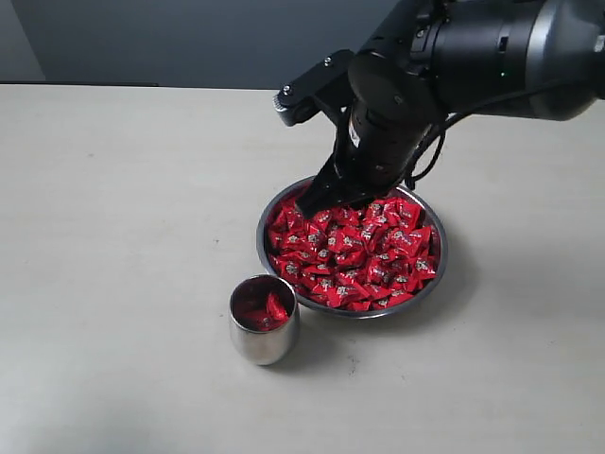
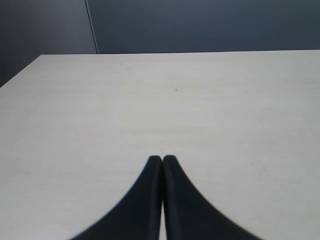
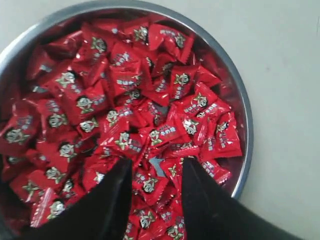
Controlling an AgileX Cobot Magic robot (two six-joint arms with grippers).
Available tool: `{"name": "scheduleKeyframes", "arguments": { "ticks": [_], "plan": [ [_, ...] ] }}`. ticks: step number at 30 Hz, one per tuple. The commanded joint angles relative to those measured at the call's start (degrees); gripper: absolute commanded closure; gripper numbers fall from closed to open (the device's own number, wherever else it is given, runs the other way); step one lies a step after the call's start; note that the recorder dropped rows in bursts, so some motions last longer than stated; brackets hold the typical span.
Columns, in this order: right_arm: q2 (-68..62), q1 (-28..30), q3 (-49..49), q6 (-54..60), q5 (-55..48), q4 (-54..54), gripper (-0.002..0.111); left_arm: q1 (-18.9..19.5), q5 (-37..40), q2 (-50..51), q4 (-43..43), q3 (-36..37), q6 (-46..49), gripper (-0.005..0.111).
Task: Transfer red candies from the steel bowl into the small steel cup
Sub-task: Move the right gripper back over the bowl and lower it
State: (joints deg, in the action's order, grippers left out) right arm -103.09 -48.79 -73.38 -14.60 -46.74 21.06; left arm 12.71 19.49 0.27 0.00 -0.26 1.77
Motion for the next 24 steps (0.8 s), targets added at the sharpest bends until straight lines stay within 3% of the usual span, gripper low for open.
{"name": "scheduleKeyframes", "arguments": {
  "ticks": [1,12,18,24],
  "plan": [
    [-3.1,1.9,-0.1,-0.4,2.6,-1.7,0.075,-0.3,-0.6,-0.3,-0.3,0.3,-0.1,0.106],
    [-8.9,1.9,-0.8,-0.4,7.1,-3.6,0.074,-0.3,-0.6,-0.3,-0.3,0.3,-0.1,0.106],
    [-10.9,1.9,-4.9,-0.4,5.0,-4.8,0.062,-0.3,-0.6,-0.3,-0.3,0.3,-0.1,0.106],
    [-12.7,2.0,-5.3,-0.4,5.4,-4.6,0.067,-0.3,-0.6,-0.3,-0.3,0.3,-0.1,0.106]
  ]
}}
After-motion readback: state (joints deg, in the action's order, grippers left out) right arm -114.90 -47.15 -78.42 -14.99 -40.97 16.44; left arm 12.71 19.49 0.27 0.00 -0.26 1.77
